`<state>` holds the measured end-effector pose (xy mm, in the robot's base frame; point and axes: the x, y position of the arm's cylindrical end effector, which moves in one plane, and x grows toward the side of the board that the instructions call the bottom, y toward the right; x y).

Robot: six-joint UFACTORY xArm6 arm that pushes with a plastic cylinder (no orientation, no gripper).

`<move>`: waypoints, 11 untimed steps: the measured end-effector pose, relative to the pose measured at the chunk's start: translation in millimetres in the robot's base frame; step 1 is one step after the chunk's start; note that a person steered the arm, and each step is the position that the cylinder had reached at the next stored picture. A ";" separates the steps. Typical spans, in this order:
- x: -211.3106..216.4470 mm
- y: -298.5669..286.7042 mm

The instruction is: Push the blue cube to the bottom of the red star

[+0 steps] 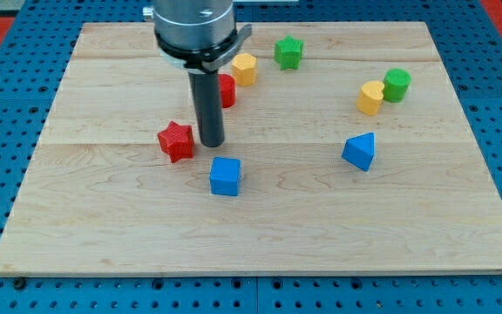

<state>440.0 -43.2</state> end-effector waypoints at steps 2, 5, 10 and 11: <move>-62.2 38.2; -62.7 54.0; 52.5 14.7; 27.1 -38.6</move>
